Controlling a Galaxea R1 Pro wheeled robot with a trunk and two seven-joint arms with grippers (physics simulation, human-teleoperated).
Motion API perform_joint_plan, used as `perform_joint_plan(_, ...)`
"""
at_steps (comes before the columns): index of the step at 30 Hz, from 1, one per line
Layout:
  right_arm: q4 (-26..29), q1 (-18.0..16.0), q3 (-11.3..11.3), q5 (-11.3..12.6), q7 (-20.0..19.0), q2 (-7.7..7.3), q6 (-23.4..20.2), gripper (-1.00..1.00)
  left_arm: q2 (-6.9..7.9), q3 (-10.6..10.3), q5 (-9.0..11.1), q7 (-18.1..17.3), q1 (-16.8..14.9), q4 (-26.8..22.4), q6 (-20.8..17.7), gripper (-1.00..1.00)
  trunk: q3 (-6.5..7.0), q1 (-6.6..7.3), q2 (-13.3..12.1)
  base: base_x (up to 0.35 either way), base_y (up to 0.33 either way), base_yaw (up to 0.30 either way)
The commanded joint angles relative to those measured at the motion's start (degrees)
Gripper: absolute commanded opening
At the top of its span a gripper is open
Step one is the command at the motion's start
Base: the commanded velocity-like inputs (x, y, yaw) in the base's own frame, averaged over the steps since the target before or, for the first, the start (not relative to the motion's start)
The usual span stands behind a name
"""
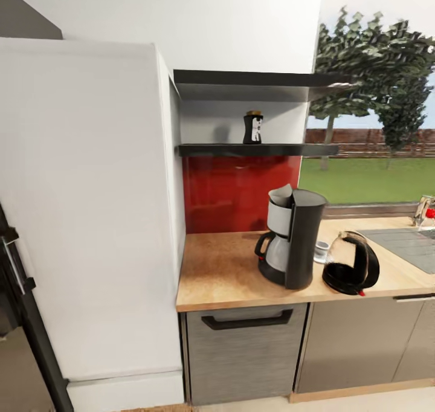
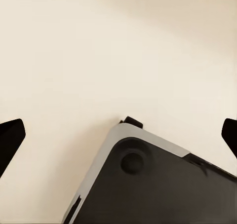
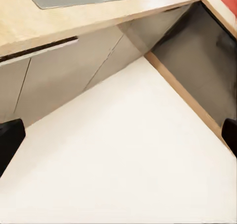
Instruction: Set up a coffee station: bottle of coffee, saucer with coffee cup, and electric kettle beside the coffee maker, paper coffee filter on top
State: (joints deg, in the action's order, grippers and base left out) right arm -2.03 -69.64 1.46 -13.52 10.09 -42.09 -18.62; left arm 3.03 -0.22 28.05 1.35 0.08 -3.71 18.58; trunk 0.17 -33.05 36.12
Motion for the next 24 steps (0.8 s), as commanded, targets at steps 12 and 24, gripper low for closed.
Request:
perform_joint_plan(12, -0.17, 31.39, 0.05, 1.05, -8.39, 12.03, 3.56, 1.00, -0.27, -0.38, -0.26, 0.14, 0.01, -0.07, 0.32, 1.00, 0.00, 0.02, 0.03, -0.239, 0.000, 0.000)
perform_joint_plan(24, 0.10, 48.10, 0.00, 2.58, -20.28, 43.88, 9.21, 1.00, -1.14, -0.07, -0.36, 0.14, 0.01, -0.32, 0.62, 1.00, 0.17, 0.24, -0.37, -0.006, 0.000, 0.000)
